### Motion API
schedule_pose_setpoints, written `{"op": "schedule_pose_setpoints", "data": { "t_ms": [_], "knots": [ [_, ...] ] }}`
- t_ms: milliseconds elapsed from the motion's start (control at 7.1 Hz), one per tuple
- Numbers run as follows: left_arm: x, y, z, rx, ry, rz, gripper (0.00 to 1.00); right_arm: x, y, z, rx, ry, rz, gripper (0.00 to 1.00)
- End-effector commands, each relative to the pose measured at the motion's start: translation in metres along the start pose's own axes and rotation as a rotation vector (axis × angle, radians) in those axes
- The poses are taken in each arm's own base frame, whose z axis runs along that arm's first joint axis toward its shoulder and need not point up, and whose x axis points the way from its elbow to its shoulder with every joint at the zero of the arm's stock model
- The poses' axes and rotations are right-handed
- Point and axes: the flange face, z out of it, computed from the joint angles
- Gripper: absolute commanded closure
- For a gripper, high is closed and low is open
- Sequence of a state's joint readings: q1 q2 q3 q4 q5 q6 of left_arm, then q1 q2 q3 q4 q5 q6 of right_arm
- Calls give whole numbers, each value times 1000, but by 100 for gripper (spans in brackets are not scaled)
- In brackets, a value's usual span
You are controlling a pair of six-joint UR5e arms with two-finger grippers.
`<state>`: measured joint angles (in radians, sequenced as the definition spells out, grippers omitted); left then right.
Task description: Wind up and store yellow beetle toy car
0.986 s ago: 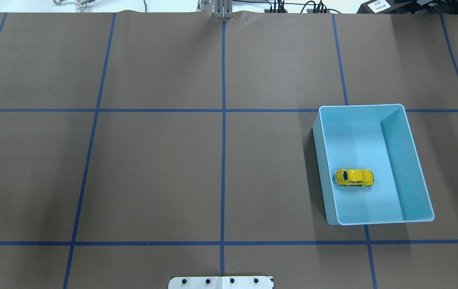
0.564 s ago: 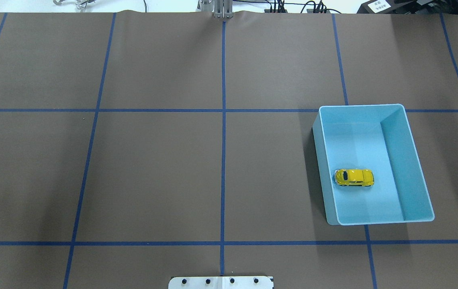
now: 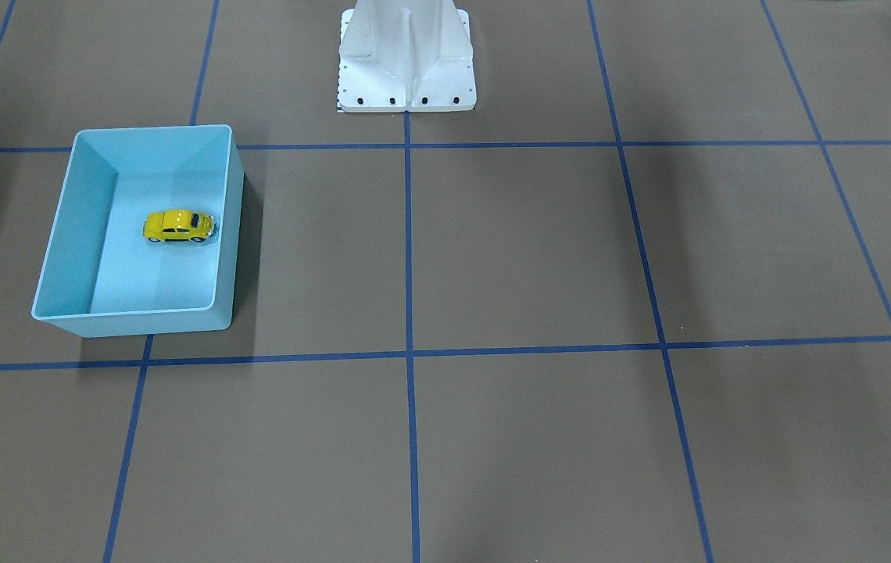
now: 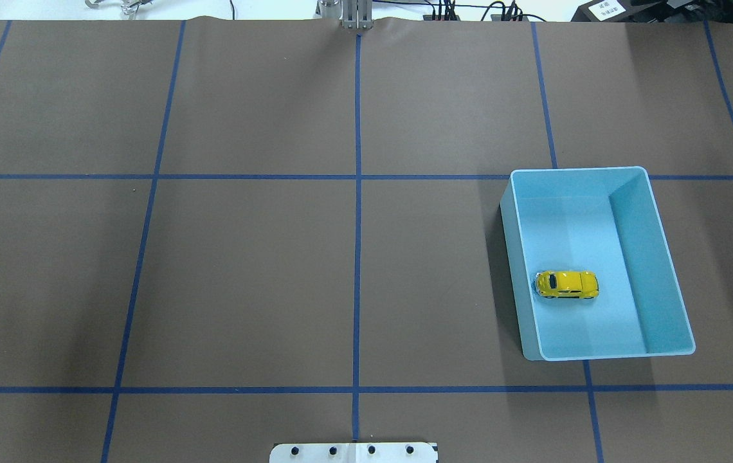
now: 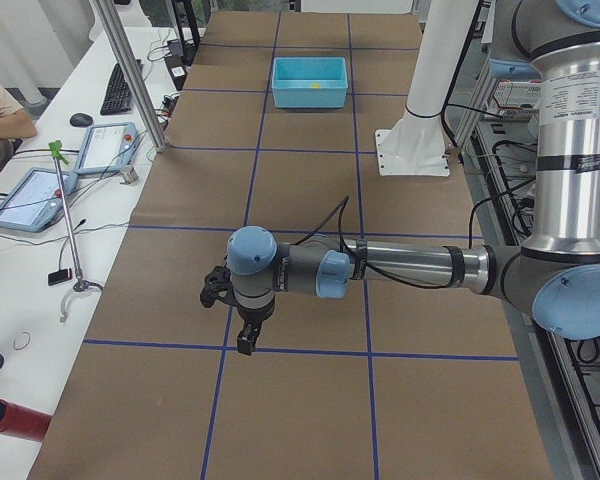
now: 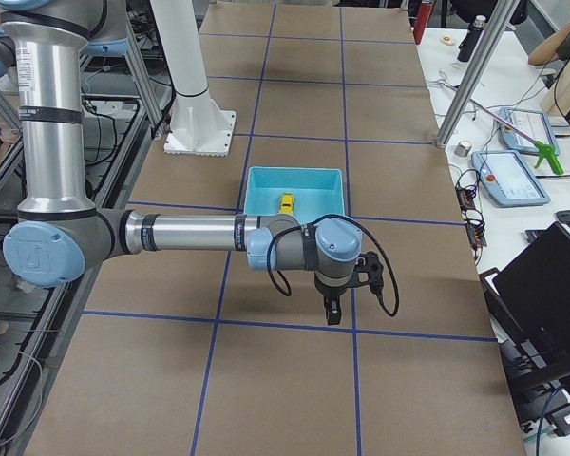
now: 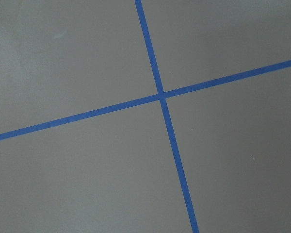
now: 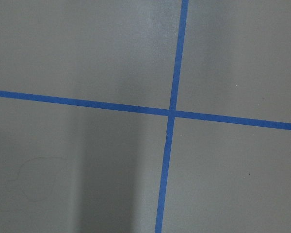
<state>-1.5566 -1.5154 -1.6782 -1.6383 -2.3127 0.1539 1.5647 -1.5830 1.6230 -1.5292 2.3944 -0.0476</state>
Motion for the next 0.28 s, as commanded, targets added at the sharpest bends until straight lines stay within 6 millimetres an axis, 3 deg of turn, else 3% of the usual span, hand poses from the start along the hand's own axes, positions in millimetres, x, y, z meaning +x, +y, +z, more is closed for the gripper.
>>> {"op": "schedule_pose_setpoints", "data": {
  "t_ms": [0,141],
  "knots": [
    [0,-2,-1,2,-3,3,0,0,0,0,0,0,0,0],
    [0,-2,-1,2,-2,3,0,-1,-1,0,0,0,0,0]
  ]
}}
